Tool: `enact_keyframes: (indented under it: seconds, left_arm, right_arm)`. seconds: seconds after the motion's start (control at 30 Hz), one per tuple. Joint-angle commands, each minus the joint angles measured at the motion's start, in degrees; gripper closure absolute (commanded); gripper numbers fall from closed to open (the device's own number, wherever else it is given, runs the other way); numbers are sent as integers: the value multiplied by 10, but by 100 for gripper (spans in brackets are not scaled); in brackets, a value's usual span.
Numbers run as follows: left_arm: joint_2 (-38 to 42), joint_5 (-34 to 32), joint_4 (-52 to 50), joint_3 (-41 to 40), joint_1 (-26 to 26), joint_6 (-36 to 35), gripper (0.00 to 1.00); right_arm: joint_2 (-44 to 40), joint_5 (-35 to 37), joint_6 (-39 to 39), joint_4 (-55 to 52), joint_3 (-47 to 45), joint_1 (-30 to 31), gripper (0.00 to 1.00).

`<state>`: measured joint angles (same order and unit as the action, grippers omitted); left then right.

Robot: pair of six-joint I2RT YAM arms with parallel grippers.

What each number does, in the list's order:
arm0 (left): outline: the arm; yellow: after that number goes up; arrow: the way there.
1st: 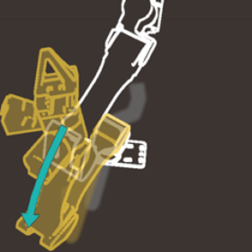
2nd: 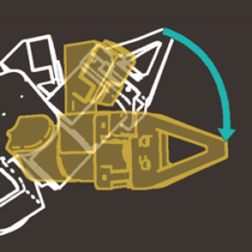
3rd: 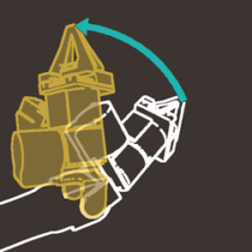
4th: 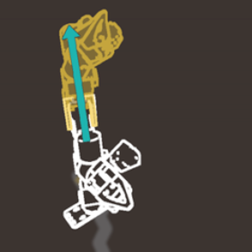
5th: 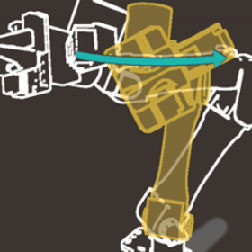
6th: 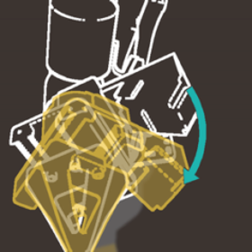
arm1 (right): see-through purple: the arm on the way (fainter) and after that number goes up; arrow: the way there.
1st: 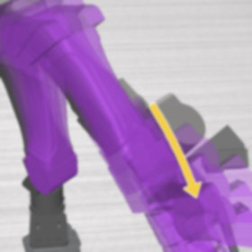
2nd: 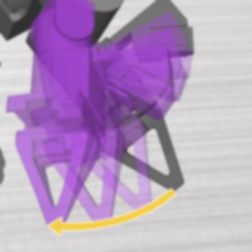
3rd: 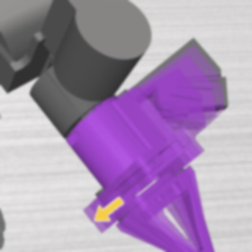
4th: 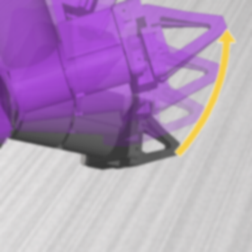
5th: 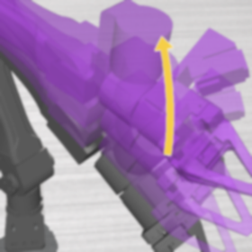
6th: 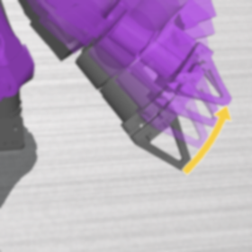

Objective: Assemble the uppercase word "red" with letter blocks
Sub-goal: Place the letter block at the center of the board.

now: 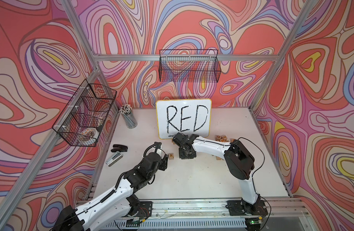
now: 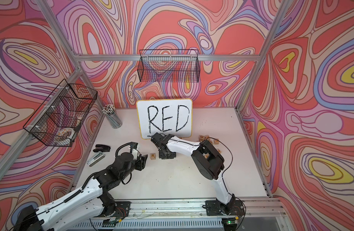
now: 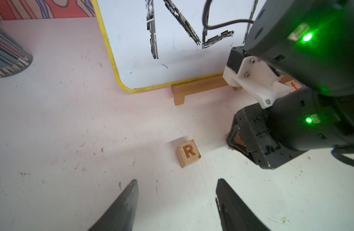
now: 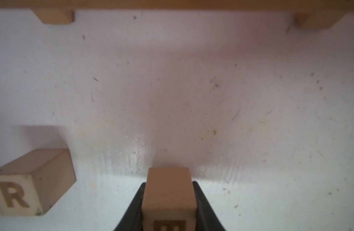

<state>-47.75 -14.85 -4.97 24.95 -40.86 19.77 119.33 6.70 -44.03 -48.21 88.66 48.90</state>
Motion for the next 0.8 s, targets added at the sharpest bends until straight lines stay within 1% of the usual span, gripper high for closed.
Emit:
enact_keyframes:
  seconds: [0.0, 0.4, 0.77]
  left_arm:
    - [3, -8, -18, -7, 3, 10, 35]
    - [-1, -10, -18, -7, 3, 9, 35]
    - [-2, -11, -15, -7, 3, 7, 35]
  right_arm:
    - [19, -6, -2, 3, 14, 3, 74]
    - [38, -9, 6, -6, 35, 2, 73]
    - [48, -4, 8, -17, 51, 2, 65]
